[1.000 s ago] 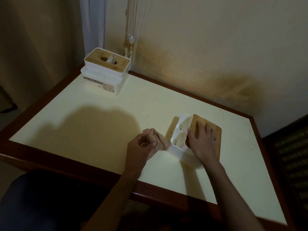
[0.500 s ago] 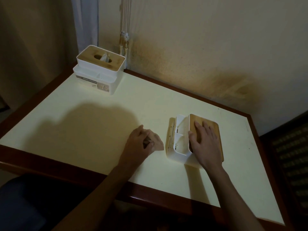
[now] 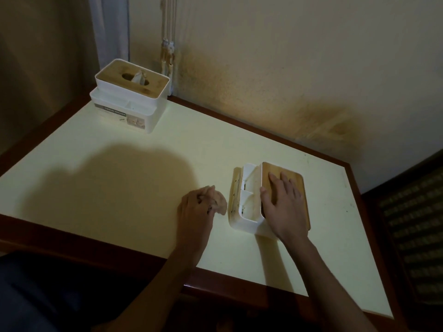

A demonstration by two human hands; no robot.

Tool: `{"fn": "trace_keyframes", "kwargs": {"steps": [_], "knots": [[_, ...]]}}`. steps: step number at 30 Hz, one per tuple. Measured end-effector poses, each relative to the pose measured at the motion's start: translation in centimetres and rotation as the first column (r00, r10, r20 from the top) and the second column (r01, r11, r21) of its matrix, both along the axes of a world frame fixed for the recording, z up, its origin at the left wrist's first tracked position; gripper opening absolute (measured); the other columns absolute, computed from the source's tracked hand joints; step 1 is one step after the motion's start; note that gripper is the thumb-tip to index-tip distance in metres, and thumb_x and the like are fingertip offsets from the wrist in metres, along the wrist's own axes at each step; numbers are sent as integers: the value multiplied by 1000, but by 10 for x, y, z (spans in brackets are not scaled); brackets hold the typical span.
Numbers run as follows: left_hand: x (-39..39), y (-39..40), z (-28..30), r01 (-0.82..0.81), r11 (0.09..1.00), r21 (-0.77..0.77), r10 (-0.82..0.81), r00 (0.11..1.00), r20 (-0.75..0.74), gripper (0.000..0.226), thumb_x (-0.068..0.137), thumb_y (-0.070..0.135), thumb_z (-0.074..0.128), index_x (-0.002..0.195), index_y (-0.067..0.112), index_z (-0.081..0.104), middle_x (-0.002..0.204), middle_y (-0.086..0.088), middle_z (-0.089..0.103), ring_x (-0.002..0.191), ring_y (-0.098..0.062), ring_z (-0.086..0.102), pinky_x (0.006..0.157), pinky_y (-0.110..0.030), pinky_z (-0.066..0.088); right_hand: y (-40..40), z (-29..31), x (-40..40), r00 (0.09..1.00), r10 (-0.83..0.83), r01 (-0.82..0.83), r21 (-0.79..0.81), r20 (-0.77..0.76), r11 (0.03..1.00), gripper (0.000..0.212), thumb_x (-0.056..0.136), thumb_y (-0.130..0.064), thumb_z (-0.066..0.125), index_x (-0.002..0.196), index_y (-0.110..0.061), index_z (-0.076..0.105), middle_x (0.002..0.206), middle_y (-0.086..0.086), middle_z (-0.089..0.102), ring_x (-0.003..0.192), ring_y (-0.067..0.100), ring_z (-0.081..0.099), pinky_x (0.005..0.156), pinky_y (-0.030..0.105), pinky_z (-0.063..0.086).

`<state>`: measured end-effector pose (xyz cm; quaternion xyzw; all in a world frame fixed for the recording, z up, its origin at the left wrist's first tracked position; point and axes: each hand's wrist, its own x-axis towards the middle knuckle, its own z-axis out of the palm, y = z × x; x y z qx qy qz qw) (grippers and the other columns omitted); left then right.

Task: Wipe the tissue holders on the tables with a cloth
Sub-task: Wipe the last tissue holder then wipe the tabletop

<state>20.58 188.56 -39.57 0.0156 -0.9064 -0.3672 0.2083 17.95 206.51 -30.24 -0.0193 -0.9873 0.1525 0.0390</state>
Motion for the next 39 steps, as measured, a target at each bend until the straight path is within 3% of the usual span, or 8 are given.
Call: {"fn": "trace_keyframes", "kwargs": {"steps": [5,8,15,18,22,29,36,39], "knots": [[-5,-8,5,96,970,225,-99,995,2,61,76,-4,71,132,12,54,97,-10,66,84,-23,62,76,-30,53,27,4,-2,986,160,-161,39,40,986,63,89,-60,24,148,-35,27,159,-8,16,147,15,9,116,34,6],[-5,-7,19,57,900,431,-74,997,22,61,76,-2,70,131,16,50,104,0,61,86,-7,60,77,-13,50,40,5,-2,976,212,-214,32,48,976,66,88,-66,22,147,-37,27,159,-10,17,147,12,10,113,31,5],[-18,0,19,35,920,391,-23,999,-36,35,67,-7,71,98,8,66,98,4,64,90,-6,55,80,2,34,38,6,-2,979,198,-200,37,43,979,60,90,-60,28,146,-37,30,158,-9,19,146,12,12,112,28,6],[-21,0,16,15,926,377,0,999,-39,27,72,-4,66,96,8,69,98,-2,70,90,-15,63,82,0,36,39,6,-3,979,201,-202,39,40,978,62,89,-61,26,146,-37,31,158,-9,21,146,12,13,114,30,8],[-24,0,18,9,932,361,-5,1000,-12,25,76,-4,66,98,6,71,101,-5,72,94,-18,65,86,-21,47,39,6,-3,979,199,-200,26,39,980,64,88,-63,25,146,-37,31,158,-10,20,146,11,12,115,32,9],[-32,14,34,1,878,478,-35,997,63,26,83,4,64,106,12,72,109,3,71,100,-4,60,83,5,32,38,6,-4,976,215,-216,40,29,975,60,90,-58,28,146,-36,30,158,-9,19,146,12,11,111,27,3],[-38,32,36,14,832,555,-90,990,110,30,86,18,66,116,15,68,114,8,67,106,-4,61,85,3,35,37,5,-2,976,213,-215,59,37,975,59,91,-56,27,147,-35,29,159,-8,18,146,13,10,112,26,2],[-41,35,34,14,788,616,-121,984,134,38,82,28,71,119,21,67,114,10,68,105,-1,62,92,-13,46,38,6,-3,975,219,-221,65,35,973,59,92,-56,27,147,-35,29,159,-7,18,147,13,9,112,27,1]]}}
